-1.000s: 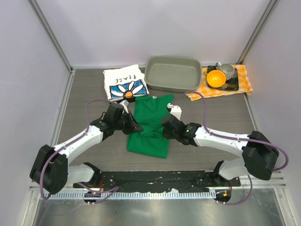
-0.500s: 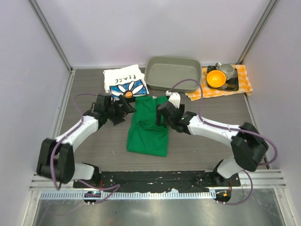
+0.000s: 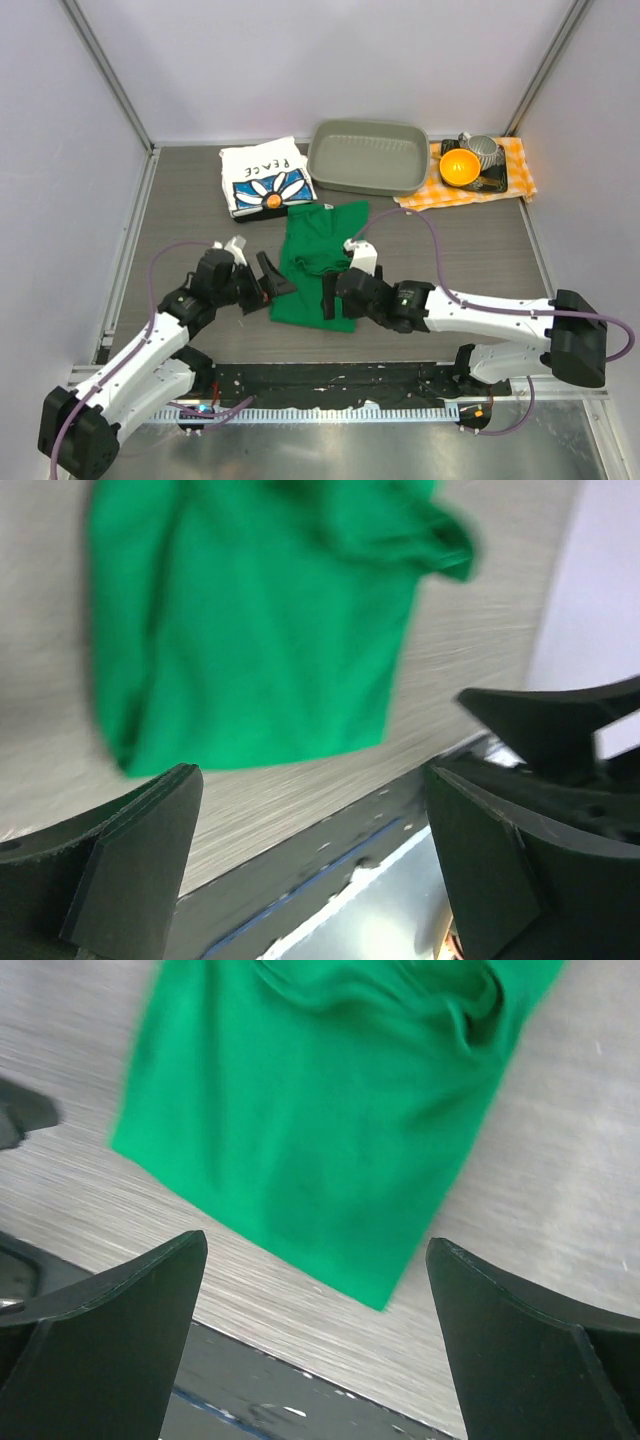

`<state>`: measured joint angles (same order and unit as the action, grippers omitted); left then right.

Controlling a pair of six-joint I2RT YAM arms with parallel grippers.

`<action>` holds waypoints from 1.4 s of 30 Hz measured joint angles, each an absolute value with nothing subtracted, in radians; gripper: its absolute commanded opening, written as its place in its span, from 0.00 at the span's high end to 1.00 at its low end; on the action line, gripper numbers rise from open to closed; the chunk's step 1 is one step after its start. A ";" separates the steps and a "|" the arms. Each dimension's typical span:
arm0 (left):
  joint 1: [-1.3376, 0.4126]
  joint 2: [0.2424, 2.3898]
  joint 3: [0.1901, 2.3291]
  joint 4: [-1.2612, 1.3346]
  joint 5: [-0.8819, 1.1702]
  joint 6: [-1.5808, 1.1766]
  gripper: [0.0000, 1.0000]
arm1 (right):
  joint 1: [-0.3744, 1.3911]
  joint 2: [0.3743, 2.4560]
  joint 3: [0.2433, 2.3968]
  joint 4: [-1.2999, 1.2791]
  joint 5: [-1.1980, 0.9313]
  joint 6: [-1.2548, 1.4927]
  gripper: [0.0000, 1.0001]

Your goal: Fold and stack the t-shirts

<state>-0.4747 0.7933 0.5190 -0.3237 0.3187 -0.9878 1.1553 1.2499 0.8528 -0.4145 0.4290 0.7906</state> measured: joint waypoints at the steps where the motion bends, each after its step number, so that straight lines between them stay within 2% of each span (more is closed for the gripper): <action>1: -0.480 0.796 0.475 -0.340 0.318 -0.992 0.04 | 1.163 1.250 0.816 -0.410 0.422 0.811 0.03; 7: -0.482 0.800 0.339 -0.342 0.314 -1.019 0.05 | 1.156 1.259 0.696 -0.364 0.428 0.842 0.05; 18: -0.484 0.944 0.445 -0.137 0.347 -1.061 0.06 | 1.147 1.419 0.970 -0.319 0.432 0.768 0.05; 28: -0.542 1.029 0.404 0.138 0.367 -1.171 0.09 | 1.085 1.384 0.965 -0.391 0.437 0.744 0.05; 42: -0.622 1.118 0.342 0.137 0.298 -1.163 0.10 | 1.025 1.262 0.950 -0.443 0.469 0.731 0.05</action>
